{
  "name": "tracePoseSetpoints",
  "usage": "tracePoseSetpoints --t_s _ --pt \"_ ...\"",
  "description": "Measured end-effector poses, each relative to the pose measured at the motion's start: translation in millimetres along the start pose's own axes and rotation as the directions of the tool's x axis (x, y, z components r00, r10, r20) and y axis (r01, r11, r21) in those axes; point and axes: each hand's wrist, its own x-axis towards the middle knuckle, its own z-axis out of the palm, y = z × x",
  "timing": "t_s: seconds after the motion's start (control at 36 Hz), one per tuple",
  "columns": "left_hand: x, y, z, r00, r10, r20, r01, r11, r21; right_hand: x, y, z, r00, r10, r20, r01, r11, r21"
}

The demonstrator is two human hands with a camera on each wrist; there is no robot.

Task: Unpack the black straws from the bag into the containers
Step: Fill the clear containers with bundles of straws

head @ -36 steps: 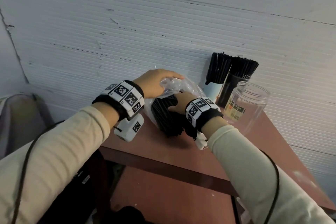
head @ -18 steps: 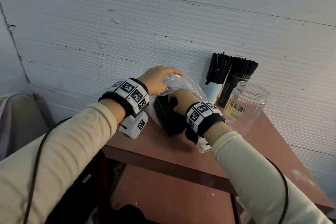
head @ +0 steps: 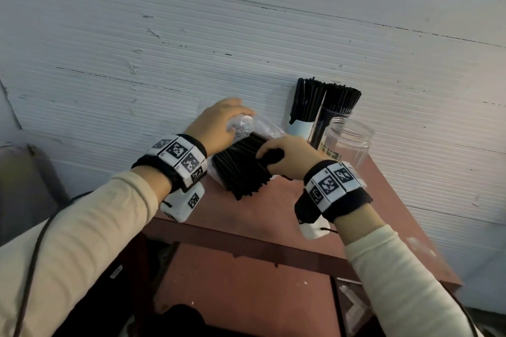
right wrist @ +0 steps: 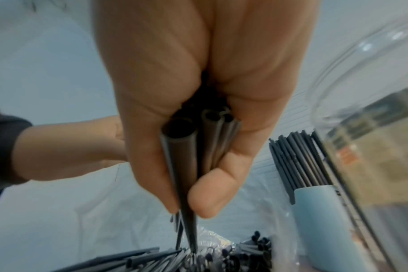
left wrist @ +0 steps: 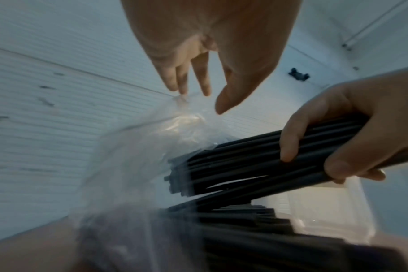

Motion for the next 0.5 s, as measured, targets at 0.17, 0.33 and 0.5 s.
tracePoseSetpoints --t_s 0.17,0.33,0.5 --pt "-11 43 15 0.947 0.258 0.190 -0.250 0.966 -0.067 -47 11 -18 1.000 -0.010 0.026 0.010 1.000 0.001" --pt "-8 78 48 0.870 0.314 0.380 -0.372 0.924 0.089 -80 18 -40 0.998 -0.041 0.047 0.039 0.999 0.031" --pt "-3 107 62 0.946 0.279 0.168 -0.279 0.960 -0.025 -107 24 -65 0.992 -0.086 -0.096 0.092 0.994 0.062"
